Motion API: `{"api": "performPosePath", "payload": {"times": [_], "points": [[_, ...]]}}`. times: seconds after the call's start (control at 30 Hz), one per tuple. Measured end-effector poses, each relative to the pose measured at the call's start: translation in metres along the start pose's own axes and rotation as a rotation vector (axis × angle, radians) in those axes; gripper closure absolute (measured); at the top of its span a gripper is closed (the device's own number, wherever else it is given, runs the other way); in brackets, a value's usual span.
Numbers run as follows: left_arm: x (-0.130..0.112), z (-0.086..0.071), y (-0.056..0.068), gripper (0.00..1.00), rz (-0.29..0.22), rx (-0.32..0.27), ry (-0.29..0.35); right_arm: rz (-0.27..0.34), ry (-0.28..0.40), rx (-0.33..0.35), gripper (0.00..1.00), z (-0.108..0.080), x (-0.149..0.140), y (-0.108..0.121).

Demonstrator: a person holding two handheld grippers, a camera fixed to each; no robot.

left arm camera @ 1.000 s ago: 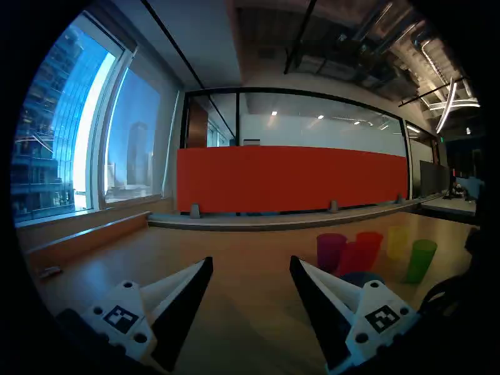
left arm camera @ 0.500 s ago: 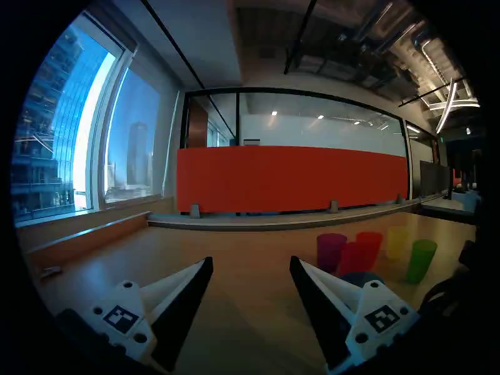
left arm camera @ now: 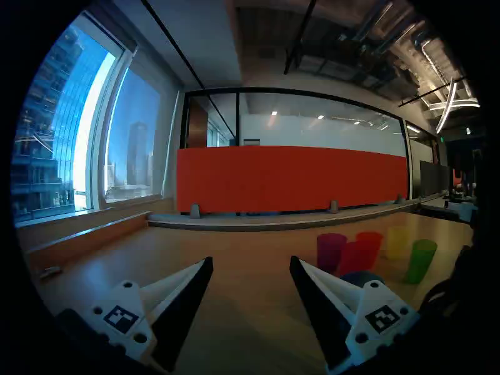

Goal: Pour water

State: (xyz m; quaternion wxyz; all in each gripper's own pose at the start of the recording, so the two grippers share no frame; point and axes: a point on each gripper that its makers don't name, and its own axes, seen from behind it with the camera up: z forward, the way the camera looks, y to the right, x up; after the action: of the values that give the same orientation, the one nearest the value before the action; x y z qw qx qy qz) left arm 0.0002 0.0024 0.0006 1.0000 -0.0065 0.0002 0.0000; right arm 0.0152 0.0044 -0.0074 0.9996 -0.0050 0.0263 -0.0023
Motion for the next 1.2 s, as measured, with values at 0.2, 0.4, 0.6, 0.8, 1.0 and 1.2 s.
{"api": "performPosePath", "payload": {"times": [0.2, 0.4, 0.6, 0.8, 1.0, 1.2], "points": [[0.0, 0.0, 0.0, 0.09, 0.0, 0.0, 0.0, 0.014, -0.022, -0.001, 0.01, 0.001, -0.009, 0.002], [0.0, 0.0, 0.0, 0.09, 0.0, 0.0, 0.0, 0.008, -0.04, 0.004, 0.01, 0.002, -0.012, 0.001], [0.0, 0.0, -0.001, 0.09, 0.0, 0.0, 0.0, 0.002, -0.05, 0.011, 0.01, 0.003, -0.015, -0.002], [0.0, 0.0, -0.001, 0.09, 0.0, 0.0, 0.0, 0.002, -0.051, 0.012, 0.01, 0.003, -0.016, -0.002], [0.0, 0.0, -0.001, 0.09, 0.0, 0.0, 0.0, 0.003, -0.053, 0.012, 0.01, 0.004, -0.017, -0.002], [0.0, 0.0, -0.001, 0.09, 0.0, 0.0, 0.0, 0.004, -0.053, 0.012, 0.01, 0.004, -0.017, -0.002]]}}
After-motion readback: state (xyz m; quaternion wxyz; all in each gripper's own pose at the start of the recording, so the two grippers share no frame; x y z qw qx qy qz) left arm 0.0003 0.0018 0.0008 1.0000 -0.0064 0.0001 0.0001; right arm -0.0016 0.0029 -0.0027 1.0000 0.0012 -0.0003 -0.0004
